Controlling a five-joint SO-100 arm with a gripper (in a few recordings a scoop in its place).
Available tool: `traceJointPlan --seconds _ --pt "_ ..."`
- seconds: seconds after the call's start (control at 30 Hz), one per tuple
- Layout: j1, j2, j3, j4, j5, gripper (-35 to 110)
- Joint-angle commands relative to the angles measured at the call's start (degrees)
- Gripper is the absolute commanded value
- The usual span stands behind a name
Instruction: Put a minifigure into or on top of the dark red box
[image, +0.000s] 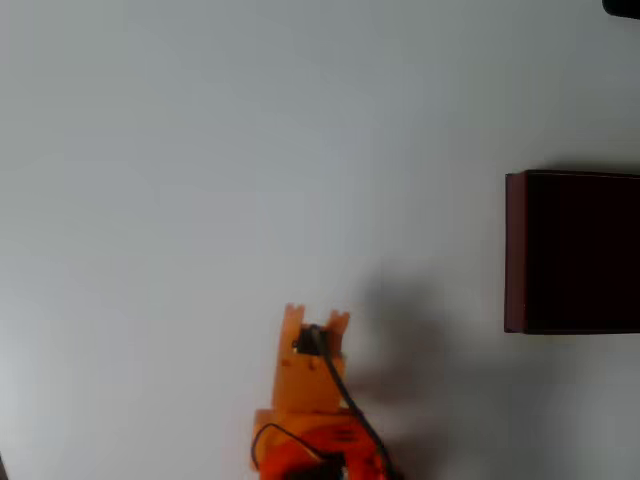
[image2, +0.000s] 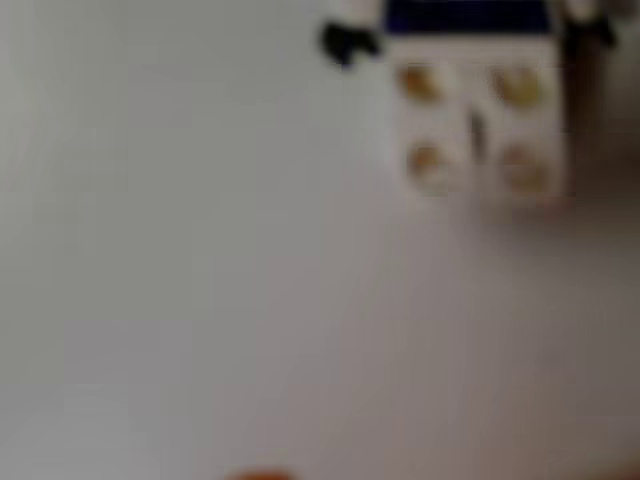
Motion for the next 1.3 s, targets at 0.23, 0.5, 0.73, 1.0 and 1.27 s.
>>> traceJointPlan --seconds 0.23,0.5,0.73,1.0,1.27 --pt "-0.9 -7.9 0.7 -10.3 -1.1 24" --pt "1.1 -8.8 1.1 -13.1 -3.2 24" --pt "2.0 -10.8 1.3 -16.4 -4.6 23" --pt "2.6 -11.3 2.0 -17.7 -5.4 23" --pt "2.6 -10.6 3.4 -19.2 -6.2 23"
